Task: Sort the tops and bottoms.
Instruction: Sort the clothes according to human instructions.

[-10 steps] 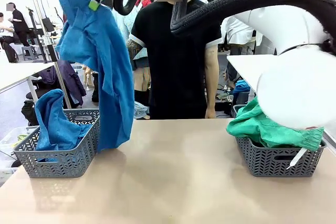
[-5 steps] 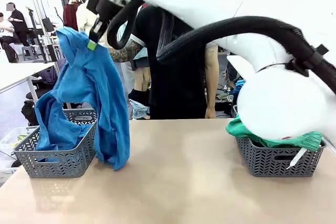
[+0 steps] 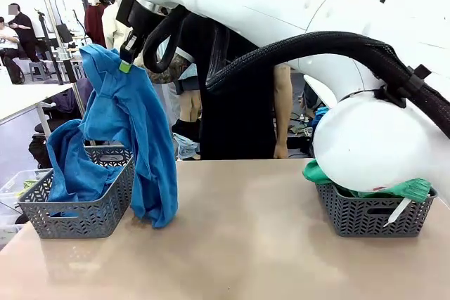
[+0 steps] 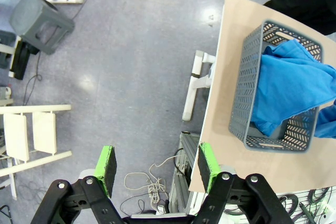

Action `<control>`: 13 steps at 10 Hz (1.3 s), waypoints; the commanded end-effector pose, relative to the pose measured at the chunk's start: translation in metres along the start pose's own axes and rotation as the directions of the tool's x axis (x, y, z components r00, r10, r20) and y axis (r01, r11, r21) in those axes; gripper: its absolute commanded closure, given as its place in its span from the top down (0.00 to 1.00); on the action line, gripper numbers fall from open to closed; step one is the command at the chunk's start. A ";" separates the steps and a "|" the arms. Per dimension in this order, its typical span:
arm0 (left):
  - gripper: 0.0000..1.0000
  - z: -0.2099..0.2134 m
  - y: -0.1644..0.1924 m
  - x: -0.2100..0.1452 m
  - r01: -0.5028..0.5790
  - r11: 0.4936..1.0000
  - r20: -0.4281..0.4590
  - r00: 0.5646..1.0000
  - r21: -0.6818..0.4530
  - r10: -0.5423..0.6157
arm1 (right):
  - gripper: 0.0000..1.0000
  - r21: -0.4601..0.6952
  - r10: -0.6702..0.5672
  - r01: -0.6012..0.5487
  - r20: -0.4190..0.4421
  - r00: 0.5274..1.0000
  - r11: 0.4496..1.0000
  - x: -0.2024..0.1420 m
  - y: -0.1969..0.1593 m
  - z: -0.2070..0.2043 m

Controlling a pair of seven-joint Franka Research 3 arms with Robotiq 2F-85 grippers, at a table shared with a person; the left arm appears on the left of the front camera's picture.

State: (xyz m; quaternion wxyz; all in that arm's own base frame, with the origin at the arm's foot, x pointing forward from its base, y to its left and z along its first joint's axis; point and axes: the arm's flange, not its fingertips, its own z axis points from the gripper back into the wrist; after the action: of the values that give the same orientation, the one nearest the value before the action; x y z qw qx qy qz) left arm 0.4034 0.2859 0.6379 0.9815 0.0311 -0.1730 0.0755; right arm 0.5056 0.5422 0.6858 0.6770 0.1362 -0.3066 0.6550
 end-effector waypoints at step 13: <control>0.81 0.001 0.000 -0.003 -0.006 1.000 -0.004 1.000 0.018 0.007 | 0.00 0.231 0.090 -0.133 0.190 0.978 0.964 0.168 -0.171 -0.181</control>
State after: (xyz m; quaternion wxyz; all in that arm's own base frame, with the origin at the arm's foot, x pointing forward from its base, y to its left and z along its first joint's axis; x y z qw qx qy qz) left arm 0.4034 0.2858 0.6381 0.9815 0.0311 -0.1731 0.0754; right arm 0.5293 0.5894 0.5901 0.6047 0.2297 -0.3120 0.6959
